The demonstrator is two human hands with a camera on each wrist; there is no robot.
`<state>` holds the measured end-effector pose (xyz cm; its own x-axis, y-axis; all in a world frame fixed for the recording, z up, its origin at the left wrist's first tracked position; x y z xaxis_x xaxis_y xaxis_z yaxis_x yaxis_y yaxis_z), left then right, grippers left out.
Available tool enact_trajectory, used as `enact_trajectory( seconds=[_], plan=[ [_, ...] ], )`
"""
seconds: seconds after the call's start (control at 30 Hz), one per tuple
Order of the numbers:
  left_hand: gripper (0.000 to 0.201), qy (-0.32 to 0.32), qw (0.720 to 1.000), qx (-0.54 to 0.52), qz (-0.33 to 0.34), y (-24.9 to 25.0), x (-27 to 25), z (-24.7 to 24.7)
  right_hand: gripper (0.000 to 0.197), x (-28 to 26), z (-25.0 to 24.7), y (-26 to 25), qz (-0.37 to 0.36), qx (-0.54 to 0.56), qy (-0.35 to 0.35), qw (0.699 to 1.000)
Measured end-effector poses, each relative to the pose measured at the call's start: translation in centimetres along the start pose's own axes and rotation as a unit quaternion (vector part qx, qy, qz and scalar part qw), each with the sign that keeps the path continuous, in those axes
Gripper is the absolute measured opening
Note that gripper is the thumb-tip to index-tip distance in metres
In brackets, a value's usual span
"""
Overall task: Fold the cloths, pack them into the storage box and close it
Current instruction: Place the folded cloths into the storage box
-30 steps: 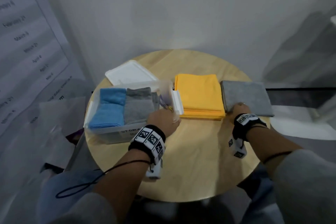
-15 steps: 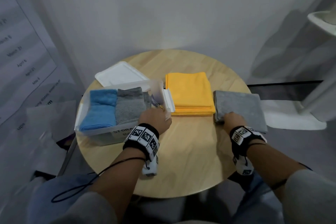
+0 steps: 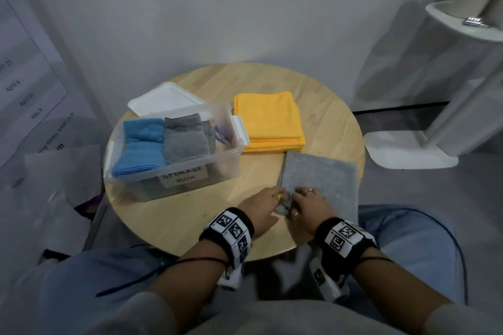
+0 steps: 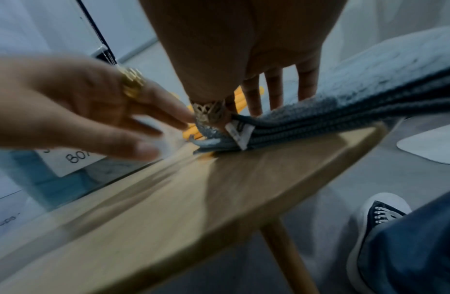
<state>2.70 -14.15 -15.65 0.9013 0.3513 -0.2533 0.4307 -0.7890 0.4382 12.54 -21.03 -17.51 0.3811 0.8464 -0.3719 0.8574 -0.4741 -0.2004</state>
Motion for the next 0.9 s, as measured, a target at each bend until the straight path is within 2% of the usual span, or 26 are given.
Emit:
enact_trajectory(
  seconds=[0.07, 0.13, 0.17, 0.23, 0.27, 0.3, 0.33, 0.4, 0.47, 0.53, 0.63, 0.7, 0.73, 0.8, 0.83, 0.9],
  plan=[
    [0.06, -0.012, 1.0, -0.002, -0.003, 0.2, 0.4, 0.7, 0.039, -0.6, -0.1, -0.2, -0.042, 0.07, -0.007, 0.997],
    [0.055, -0.011, 1.0, 0.019, -0.009, 0.4, 0.5, 0.6, 0.033, -1.5, -1.3, 0.9, -0.043, 0.202, 0.021, 0.978],
    [0.053, -0.009, 0.999, 0.029, -0.011, 0.3, 0.6, 0.6, 0.031, -1.7, -2.2, 2.4, -0.012, 0.253, 0.069, 0.965],
    [0.05, -0.015, 0.999, 0.045, -0.016, 0.3, 0.9, 0.8, 0.04, -1.9, -3.4, 6.6, 0.132, 0.254, 0.157, 0.945],
    [0.049, -0.022, 0.998, 0.056, -0.018, 0.4, 1.1, 0.9, 0.047, -2.0, -3.4, 8.4, 0.213, 0.245, 0.158, 0.933],
    [0.047, -0.027, 0.997, 0.065, -0.017, 0.6, 1.4, 1.0, 0.052, -1.9, -3.0, 9.5, 0.269, 0.253, 0.127, 0.921],
    [0.045, -0.026, 0.997, 0.07, -0.018, 0.8, 1.5, 1.0, 0.052, -1.8, -2.6, 9.9, 0.295, 0.273, 0.089, 0.911],
    [0.042, -0.02, 0.997, 0.071, -0.021, 0.9, 1.5, 1.0, 0.041, -1.3, -2.2, 9.6, 0.29, 0.29, 0.052, 0.911],
    [0.04, -0.007, 0.997, 0.072, -0.017, 0.7, 1.1, 1.1, 0.034, -0.9, -2.2, 9.1, 0.256, 0.269, 0.056, 0.927],
    [0.037, -0.003, 0.996, 0.093, -0.015, 0.1, 0.8, 1.3, 0.041, -0.8, -2.2, 8.8, 0.231, 0.242, 0.029, 0.942],
    [0.041, -0.019, 0.989, 0.147, -0.025, -1.1, 0.2, 1.5, 0.054, -1.0, -1.7, 8.2, 0.204, 0.283, -0.017, 0.937],
    [0.05, -0.029, 0.987, 0.156, -0.024, -2.0, -0.1, 1.3, 0.062, -1.0, -1.5, 7.6, 0.166, 0.329, -0.007, 0.929],
    [0.051, -0.037, 0.986, 0.163, -0.022, -2.4, -0.2, 1.2, 0.057, -0.8, -1.4, 7.4, 0.141, 0.348, 0.014, 0.927],
    [0.046, -0.048, 0.982, 0.181, -0.021, -3.1, -0.4, 0.7, 0.023, -0.7, -1.4, 7.1, 0.118, 0.41, 0.062, 0.902],
    [0.043, -0.041, 0.982, 0.181, -0.023, -3.4, -0.5, 0.3, 0.02, -0.7, -1.4, 6.9, 0.109, 0.457, 0.07, 0.88],
    [0.038, -0.019, 0.982, 0.186, -0.022, -3.9, -0.9, -0.3, 0.032, -0.9, -1.2, 6.4, 0.102, 0.582, 0.031, 0.807]
  ],
)
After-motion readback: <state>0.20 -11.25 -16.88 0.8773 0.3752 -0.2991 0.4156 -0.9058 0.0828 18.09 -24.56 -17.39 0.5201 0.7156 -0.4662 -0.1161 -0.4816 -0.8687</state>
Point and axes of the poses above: each hand's wrist, its own x-axis towards the middle knuckle, its own z-axis out of the palm, y = z × x, the point moved 6 cm from there along x, towards the middle knuckle, and after that the axes turned 3 degrees about -y, right-handed, at the moved point
